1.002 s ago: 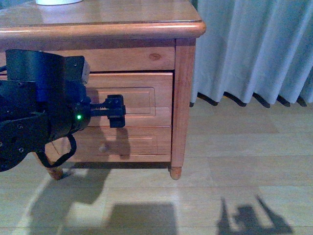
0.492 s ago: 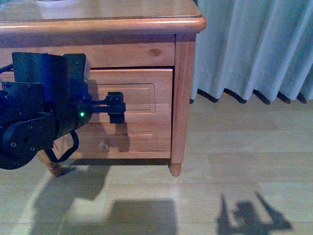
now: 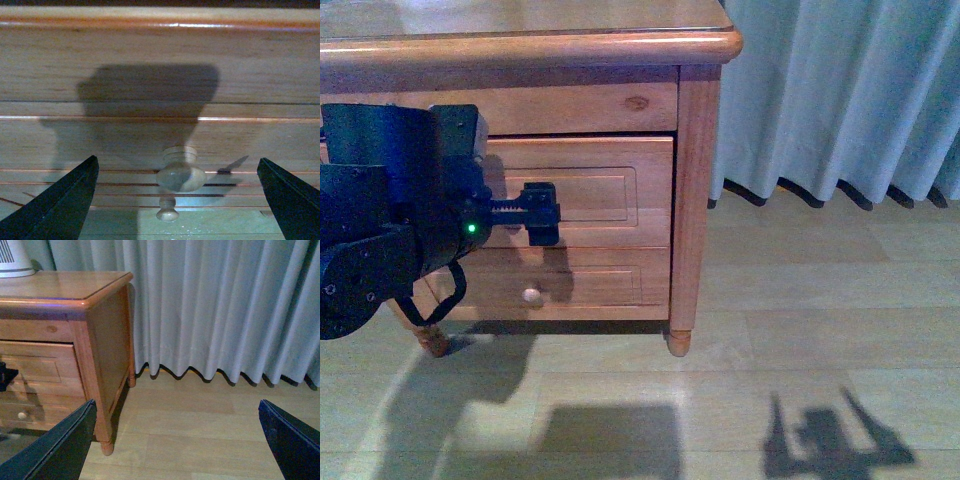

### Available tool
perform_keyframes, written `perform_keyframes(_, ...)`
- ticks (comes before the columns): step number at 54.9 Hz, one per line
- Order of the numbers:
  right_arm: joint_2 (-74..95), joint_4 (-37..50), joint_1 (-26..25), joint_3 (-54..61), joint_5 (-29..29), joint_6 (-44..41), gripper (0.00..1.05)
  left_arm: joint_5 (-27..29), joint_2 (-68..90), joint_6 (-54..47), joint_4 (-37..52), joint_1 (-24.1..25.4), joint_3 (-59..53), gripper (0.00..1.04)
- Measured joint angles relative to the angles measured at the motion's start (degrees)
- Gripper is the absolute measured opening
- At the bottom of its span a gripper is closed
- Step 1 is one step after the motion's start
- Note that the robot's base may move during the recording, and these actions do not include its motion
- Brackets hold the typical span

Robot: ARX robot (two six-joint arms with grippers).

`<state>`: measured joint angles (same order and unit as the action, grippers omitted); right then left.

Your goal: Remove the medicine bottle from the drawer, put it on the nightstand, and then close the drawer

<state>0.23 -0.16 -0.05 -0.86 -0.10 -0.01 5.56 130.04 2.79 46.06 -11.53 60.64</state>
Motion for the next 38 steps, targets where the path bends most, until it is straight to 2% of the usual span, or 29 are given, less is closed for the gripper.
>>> perform_keyframes(24,0.0,0.0,0.0,0.0,0.0,0.0,0.98,0.44,1.68,0.28,-0.39,0.0,2.03,0.98)
perform_keyframes(30,0.0,0.0,0.0,0.0,0.0,0.0,0.98,0.44,2.21,0.42,-0.46,0.02,2.23,0.76)
perform_keyframes(38,0.0,0.0,0.0,0.0,0.02,0.0,0.98,0.46,2.29,0.52,-0.44,0.02,2.23,0.55)
